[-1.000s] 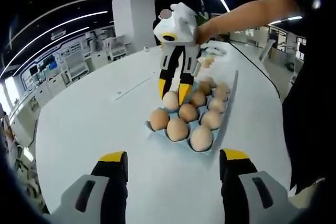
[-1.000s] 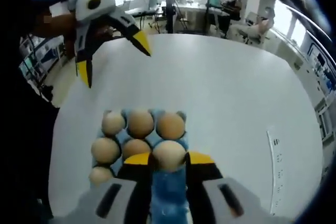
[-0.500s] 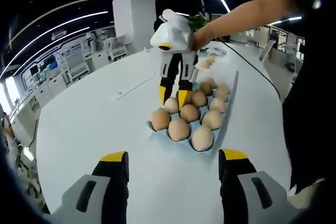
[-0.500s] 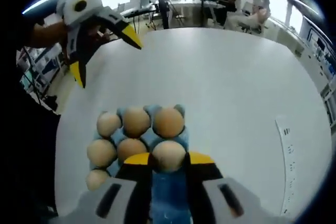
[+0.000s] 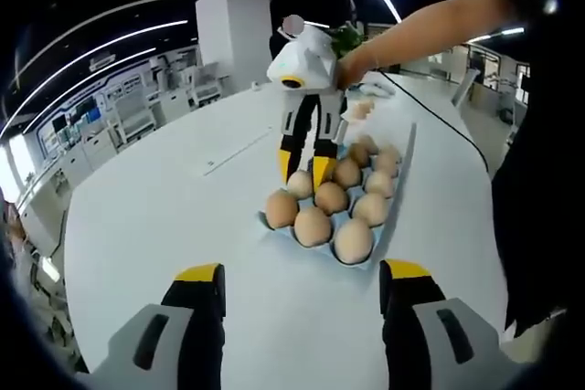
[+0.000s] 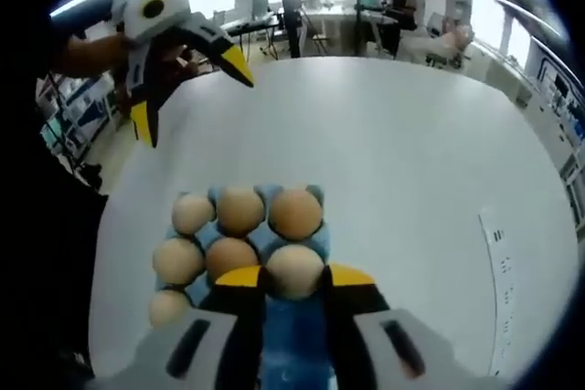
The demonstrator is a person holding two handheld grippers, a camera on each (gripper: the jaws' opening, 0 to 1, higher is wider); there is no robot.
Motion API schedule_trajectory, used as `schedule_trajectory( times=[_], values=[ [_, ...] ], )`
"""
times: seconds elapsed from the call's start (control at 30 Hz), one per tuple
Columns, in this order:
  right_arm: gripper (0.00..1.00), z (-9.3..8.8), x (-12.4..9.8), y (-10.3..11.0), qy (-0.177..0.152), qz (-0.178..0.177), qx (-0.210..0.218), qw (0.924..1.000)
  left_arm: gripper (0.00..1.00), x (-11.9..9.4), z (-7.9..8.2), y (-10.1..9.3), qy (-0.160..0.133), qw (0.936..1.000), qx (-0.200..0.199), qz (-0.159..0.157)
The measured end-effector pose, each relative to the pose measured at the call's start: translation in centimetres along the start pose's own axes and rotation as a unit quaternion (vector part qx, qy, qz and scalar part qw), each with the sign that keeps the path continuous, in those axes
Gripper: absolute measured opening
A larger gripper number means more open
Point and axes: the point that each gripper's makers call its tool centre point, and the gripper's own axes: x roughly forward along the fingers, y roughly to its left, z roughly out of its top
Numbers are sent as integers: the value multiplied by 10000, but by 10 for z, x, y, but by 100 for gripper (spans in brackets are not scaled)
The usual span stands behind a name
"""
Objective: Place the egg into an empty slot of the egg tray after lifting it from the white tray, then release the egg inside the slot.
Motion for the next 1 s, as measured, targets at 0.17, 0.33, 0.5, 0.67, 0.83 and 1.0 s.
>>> schedule_trajectory(
  times=[0.17, 0.33, 0.5, 0.67, 0.83, 1.0],
  values=[
    [23, 2, -20, -5, -315, -161, 236, 9991, 69, 1, -1, -1, 42, 10000, 18, -20],
    [22, -11, -31, -9, -347, -354, 371, 9981, 69, 4, 3, -3, 34, 10000, 68, -22],
    [22, -25, -38, -6, -309, -433, 459, 9975, 69, 6, 6, -5, 24, 9999, 93, -64],
    [22, -38, -49, -7, -335, -577, 551, 9963, 68, 8, 6, -8, 57, 9999, 96, -110],
    [22, -52, -58, -8, -297, -711, 654, 9949, 69, 8, 7, -9, 40, 9999, 100, -113],
    [22, -65, -67, -7, -245, -779, 747, 9939, 69, 9, 7, -9, 48, 9999, 115, -115]
  ],
)
